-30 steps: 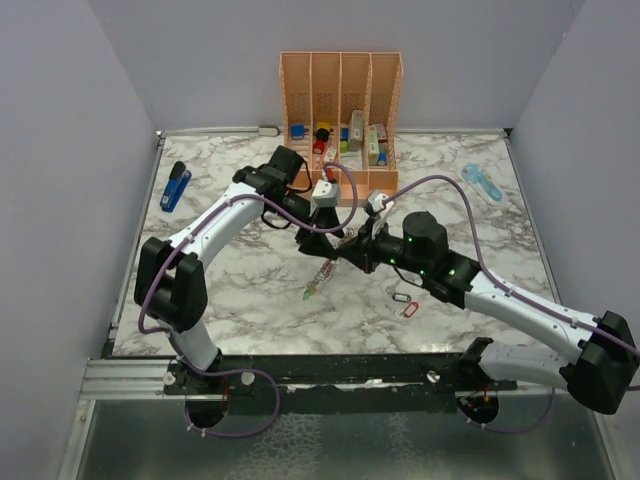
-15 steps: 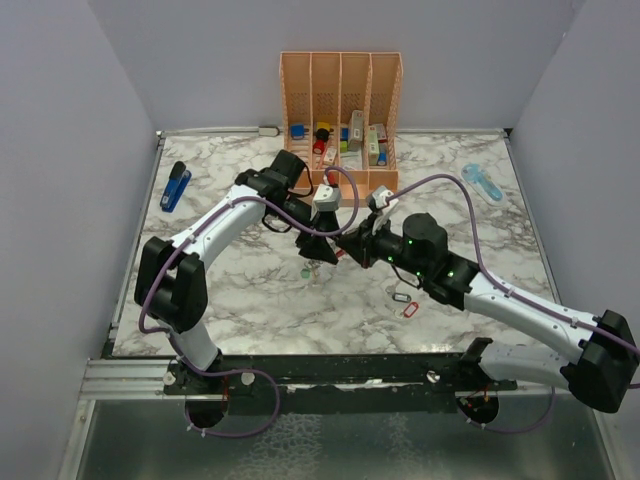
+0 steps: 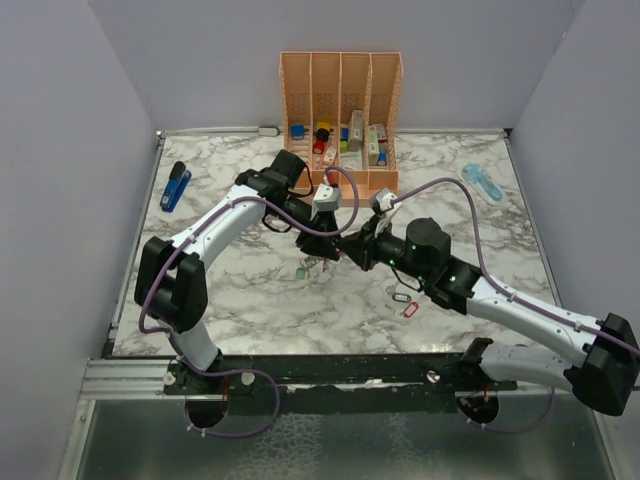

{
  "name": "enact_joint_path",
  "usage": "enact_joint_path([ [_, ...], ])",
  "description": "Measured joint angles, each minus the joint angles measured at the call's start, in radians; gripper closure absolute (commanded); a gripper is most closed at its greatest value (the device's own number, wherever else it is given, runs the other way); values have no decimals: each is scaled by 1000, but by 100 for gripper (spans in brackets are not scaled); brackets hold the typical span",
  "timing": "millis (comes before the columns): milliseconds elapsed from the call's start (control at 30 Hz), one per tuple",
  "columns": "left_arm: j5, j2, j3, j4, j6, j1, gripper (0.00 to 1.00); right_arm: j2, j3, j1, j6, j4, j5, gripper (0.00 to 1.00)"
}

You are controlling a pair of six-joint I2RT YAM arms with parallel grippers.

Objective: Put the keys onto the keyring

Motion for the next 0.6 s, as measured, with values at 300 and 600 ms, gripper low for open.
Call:
enact_joint_path([
  [300,1,0,-1,0,5,0,64,-49,-35,0,9,3,19,99],
  [600,5,0,-5,-5,12,0,69,-56,-49,2,22,10,23,99],
])
